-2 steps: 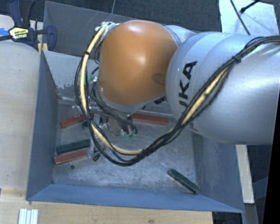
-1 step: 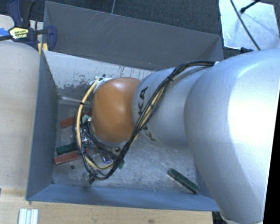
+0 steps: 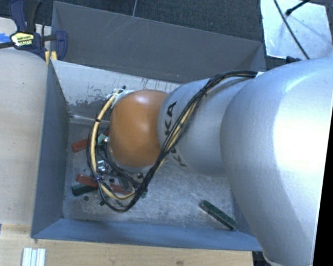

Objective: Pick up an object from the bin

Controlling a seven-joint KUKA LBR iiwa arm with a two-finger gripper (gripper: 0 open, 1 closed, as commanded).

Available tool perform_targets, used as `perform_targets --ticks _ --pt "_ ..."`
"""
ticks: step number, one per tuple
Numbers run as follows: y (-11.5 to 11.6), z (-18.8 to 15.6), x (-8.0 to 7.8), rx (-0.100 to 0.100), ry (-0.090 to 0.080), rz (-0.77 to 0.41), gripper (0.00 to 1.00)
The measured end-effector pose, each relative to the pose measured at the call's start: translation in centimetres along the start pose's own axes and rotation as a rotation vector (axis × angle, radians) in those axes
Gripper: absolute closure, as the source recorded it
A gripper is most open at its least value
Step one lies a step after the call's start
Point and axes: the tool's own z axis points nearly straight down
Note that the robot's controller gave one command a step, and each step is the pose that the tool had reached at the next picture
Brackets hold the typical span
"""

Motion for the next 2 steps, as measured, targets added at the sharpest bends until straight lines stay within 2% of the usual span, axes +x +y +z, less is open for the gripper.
perform_targets --ticks 1,2 --pt "0.3 -9.1 -3.5 0.001 -0.009 -0.01 1.0" --pt "1.0 -17.2 -3.9 0.0 -0.009 0.017 1.0"
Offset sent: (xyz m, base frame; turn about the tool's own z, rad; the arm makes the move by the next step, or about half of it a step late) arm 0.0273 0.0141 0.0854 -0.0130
